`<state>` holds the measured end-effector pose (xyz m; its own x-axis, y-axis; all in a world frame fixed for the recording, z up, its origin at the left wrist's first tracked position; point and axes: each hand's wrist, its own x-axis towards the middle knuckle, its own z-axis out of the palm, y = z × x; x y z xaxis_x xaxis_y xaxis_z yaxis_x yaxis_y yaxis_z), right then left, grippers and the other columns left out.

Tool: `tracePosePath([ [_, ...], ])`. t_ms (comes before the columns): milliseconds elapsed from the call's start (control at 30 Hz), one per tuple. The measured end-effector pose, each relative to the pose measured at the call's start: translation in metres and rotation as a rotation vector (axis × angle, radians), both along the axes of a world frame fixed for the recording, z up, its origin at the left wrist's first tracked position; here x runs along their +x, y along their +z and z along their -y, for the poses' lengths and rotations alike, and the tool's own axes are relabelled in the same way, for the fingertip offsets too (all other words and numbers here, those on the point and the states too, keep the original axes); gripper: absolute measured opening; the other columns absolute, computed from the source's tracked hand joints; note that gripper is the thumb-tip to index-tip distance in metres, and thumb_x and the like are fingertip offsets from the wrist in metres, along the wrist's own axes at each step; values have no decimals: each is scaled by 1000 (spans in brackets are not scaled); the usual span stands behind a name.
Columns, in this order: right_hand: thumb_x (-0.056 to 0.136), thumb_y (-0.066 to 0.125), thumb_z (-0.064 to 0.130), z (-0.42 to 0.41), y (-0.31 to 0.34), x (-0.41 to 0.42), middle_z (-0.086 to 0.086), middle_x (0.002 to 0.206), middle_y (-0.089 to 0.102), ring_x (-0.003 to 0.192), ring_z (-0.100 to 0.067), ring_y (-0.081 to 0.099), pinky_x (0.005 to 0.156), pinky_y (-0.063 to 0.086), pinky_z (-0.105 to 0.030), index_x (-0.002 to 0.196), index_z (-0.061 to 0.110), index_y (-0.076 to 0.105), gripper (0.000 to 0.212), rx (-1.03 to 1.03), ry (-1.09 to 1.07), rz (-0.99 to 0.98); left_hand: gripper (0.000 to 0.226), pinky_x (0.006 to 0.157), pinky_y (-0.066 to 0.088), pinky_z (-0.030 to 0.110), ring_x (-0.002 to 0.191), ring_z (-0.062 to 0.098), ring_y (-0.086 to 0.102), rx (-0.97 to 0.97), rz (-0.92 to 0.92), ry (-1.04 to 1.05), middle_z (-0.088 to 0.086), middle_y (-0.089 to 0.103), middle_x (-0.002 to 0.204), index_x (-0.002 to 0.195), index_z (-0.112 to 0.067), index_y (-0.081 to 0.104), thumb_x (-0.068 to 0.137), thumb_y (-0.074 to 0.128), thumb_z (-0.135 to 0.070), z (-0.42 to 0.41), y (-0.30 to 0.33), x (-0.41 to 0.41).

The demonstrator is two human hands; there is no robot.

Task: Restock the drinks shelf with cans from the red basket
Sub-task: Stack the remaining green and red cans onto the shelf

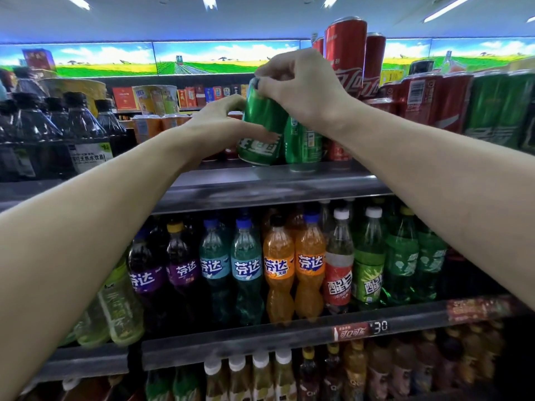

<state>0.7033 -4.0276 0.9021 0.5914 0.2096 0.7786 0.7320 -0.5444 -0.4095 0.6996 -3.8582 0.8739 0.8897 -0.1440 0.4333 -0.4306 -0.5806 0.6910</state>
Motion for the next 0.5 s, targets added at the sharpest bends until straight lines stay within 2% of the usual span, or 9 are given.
tracePosePath([
  [67,101,58,28,0,0,-5,5,111,74,104,-9,66,95,54,-26,116,18,76,26,-63,-3,-7,69,101,55,42,108,16,71,-42,-2,9,-8,73,118,124,-35,61,64,92,-46,1,-3,6],
  [133,103,54,30,4,-4,-4,1,135,64,126,-13,57,108,43,-22,136,17,64,36,-148,-68,37,77,101,56,43,107,17,73,-89,-13,24,-7,75,116,125,-34,60,58,95,-48,2,-6,13],
  [200,103,53,30,11,-11,4,-6,143,55,134,-21,49,110,36,-28,144,17,54,43,-201,-190,126,87,98,58,43,105,19,74,-100,-13,46,-6,74,117,130,-32,58,55,96,-52,4,-9,20],
  [267,100,55,28,20,-20,12,-11,136,55,128,-26,49,103,38,-31,140,14,53,42,-180,-310,173,89,97,59,44,105,20,73,-93,-6,65,-5,73,119,133,-29,56,57,96,-51,6,-11,26],
  [400,95,63,18,32,-43,19,-13,130,46,116,-29,47,87,38,-30,135,14,47,44,-185,-430,99,83,98,58,44,107,20,69,-71,-6,94,-4,69,118,133,-25,55,64,96,-45,9,-17,31],
  [500,92,70,22,32,-57,21,-13,130,39,102,-27,49,81,46,-35,135,15,42,53,-170,-429,62,66,84,57,31,98,14,70,-34,2,83,-5,72,109,125,-27,62,70,94,-41,14,-21,31],
])
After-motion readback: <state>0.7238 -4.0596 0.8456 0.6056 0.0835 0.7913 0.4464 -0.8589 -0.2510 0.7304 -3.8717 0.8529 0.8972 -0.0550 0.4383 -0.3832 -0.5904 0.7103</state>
